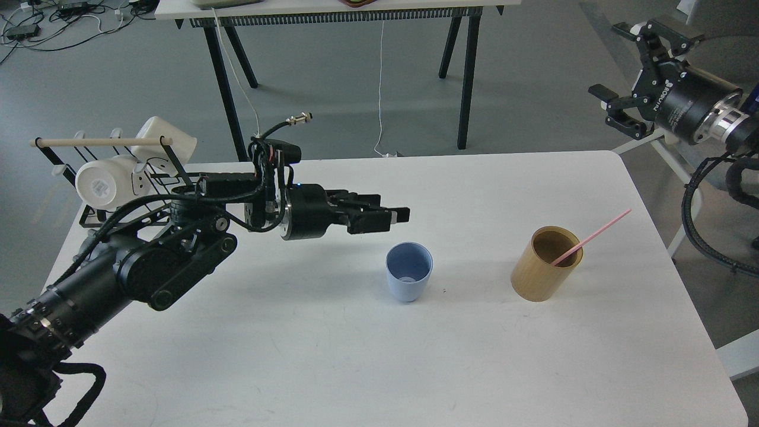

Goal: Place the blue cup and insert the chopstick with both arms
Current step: 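Release the blue cup and raise the left gripper away, then reach the right gripper to the pink stick in the tan holder and grasp it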

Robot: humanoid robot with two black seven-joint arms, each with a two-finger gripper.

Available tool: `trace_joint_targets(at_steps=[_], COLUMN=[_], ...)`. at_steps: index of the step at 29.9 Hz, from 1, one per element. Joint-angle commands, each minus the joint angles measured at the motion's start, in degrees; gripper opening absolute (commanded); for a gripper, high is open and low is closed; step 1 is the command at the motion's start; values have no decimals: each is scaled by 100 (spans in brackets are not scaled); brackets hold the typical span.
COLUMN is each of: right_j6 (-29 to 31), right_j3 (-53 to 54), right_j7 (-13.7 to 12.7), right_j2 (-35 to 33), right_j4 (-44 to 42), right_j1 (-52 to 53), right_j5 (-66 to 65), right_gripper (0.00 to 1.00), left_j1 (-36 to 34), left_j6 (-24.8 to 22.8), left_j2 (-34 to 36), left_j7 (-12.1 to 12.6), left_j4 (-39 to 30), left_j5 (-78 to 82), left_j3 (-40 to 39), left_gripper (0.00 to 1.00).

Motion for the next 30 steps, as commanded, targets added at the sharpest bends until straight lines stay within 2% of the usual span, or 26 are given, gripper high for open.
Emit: trace_joint_targets(at_steps=[1, 6, 10, 13, 19, 24, 30], right_j6=[-2, -2, -2, -646, -1764, -2431, -3478], right_j3=[-26, -105, -149, -158, -386, -1289, -2345], right_j7=[19, 45, 63, 72, 63, 72, 72], right_j2=[-620, -1903, -2852, -3214, -3548, -3584, -3145], right_j4=[758, 2208, 3193, 3642, 3758, 3740, 3696], right_j1=[-43, -236, -614, -983, -1590, -1714, -1740], right_j5=[-849, -1807, -2519, -3449, -4498, -4762, -4780], right_gripper=[96, 95, 95, 95, 95, 95, 95], left_j1=[442, 1058, 1199, 1313, 1480, 1498, 1533], left_j6=[-9, -9, -9, -9, -9, -9, -9], left_j2=[-2, -134, -161, -160, -152, -152, -152], left_j7=[0, 0, 0, 0, 0, 0, 0], left_j4=[-211, -590, -581, -590, -590, -582, -529], left_j5=[-1169, -2838, -3631, -3685, -3685, -3685, -3685], left_j3=[-851, -1758, -1996, -2023, -2023, -2014, -1988], left_gripper=[97, 97, 98, 98, 98, 99, 99])
